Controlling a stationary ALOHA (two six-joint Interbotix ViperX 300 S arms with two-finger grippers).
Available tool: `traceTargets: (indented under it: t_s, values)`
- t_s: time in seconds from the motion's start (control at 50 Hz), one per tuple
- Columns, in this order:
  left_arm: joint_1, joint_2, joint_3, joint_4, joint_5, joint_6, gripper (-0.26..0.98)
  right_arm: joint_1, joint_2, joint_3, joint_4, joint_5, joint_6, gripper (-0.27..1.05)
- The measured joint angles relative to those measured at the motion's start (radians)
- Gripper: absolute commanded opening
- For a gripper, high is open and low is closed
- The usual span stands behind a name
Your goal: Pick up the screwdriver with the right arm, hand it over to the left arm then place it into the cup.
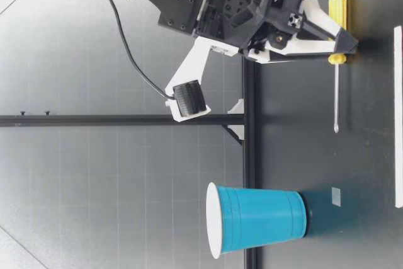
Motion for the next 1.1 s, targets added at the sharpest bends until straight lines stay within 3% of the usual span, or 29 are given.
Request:
traceTargets:
  t_s: [0.26, 0.56, 0.76, 0.94, 1.1]
  values:
    - [-0.002, 0.0, 0.002, 0.0, 0.0, 0.002, 0.11, -0.011, 0.0, 0.002, 0.002, -0.021, 0.012, 0.04]
    - [0.009, 0.067, 0.012, -0.006, -0.034, 0.006, 0.15, -0.018, -0.06, 0.06, 0.0, -0.127, 0.061, 0.03]
    - [0.032, 0.173, 0.012, -0.043, -0.147, 0.005, 0.38, -0.009, -0.206, 0.17, 0.014, -0.35, 0.144, 0.03]
    - [0.032, 0.253, -0.005, -0.054, -0.239, 0.003, 0.63, 0.098, -0.31, 0.239, 0.017, -0.601, 0.241, 0.03]
    - [0.034, 0.341, -0.055, -0.054, -0.298, 0.002, 0.68, 0.169, -0.348, 0.284, 0.017, -0.851, 0.333, 0.03]
